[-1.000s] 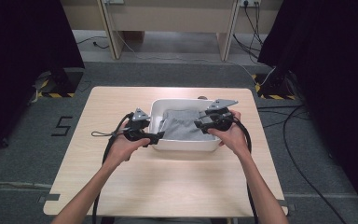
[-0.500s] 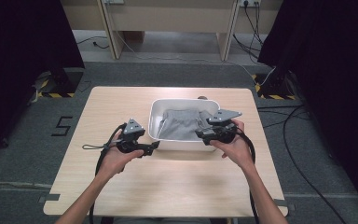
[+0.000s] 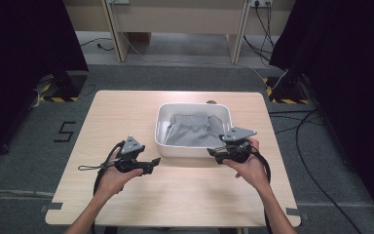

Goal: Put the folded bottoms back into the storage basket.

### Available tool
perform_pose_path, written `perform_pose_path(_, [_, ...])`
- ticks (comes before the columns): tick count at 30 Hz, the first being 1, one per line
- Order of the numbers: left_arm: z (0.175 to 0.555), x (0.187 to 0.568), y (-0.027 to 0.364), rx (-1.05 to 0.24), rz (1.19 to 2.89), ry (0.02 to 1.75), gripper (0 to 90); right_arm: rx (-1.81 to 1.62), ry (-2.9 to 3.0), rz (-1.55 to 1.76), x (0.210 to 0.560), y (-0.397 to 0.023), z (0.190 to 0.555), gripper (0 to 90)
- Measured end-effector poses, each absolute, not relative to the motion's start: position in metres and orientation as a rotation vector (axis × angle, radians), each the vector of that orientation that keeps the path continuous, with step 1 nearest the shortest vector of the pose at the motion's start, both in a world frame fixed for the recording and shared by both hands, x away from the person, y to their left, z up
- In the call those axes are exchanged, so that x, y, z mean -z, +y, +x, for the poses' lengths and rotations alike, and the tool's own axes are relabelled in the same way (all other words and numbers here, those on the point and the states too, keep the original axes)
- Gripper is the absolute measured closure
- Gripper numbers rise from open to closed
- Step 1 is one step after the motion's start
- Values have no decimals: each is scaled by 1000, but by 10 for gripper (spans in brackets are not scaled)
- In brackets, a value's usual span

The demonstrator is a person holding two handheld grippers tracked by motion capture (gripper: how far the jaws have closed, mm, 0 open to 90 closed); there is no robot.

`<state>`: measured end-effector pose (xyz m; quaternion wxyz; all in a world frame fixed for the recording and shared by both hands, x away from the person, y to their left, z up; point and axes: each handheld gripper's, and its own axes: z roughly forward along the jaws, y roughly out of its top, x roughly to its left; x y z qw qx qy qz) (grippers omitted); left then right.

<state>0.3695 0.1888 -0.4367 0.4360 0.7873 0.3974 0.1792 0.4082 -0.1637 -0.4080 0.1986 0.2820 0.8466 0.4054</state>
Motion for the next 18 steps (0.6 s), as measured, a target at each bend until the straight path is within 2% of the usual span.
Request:
perform_pose_path(5, [362,439,193,-472,1961,981,226,-1142,2358,792,414,-169,395,331])
perform_pose_path(18, [346,464,207,-439,1961,979,217,-1145,2337,856,439,-189,368,321])
